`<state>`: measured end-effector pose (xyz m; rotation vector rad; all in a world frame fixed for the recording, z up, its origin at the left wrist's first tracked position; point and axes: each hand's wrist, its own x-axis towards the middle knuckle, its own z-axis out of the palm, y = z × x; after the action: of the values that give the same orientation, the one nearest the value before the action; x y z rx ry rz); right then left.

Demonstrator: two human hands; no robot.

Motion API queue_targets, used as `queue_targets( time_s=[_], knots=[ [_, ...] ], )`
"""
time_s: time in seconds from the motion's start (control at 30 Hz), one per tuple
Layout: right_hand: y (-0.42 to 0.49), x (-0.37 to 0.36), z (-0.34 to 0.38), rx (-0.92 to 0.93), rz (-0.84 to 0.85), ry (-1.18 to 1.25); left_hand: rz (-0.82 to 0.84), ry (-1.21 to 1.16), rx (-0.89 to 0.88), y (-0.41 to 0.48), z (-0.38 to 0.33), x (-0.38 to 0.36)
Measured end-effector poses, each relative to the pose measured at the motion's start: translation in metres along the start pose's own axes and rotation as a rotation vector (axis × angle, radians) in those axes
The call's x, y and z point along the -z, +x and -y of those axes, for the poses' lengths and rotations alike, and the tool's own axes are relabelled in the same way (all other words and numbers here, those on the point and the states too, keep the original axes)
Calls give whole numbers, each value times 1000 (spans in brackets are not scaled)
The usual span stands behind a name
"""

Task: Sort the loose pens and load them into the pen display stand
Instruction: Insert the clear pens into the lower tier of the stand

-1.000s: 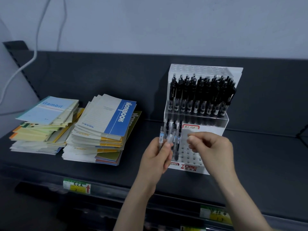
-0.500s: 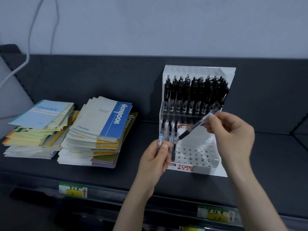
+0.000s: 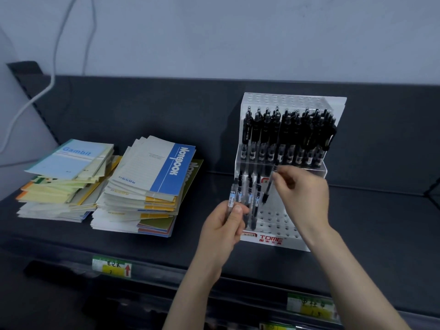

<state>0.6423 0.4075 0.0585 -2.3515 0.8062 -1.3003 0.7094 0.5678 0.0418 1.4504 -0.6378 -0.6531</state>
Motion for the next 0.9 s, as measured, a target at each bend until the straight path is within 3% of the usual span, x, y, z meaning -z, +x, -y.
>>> queue_targets(
  time_s=[0.67,0.9],
  knots=[
    [-4,-14,0,-54,168,-141,21,17,-13,0,0,-4],
    [-15,20,7,-263,131,92,81,33,-18,-3,-3,-6]
  ],
)
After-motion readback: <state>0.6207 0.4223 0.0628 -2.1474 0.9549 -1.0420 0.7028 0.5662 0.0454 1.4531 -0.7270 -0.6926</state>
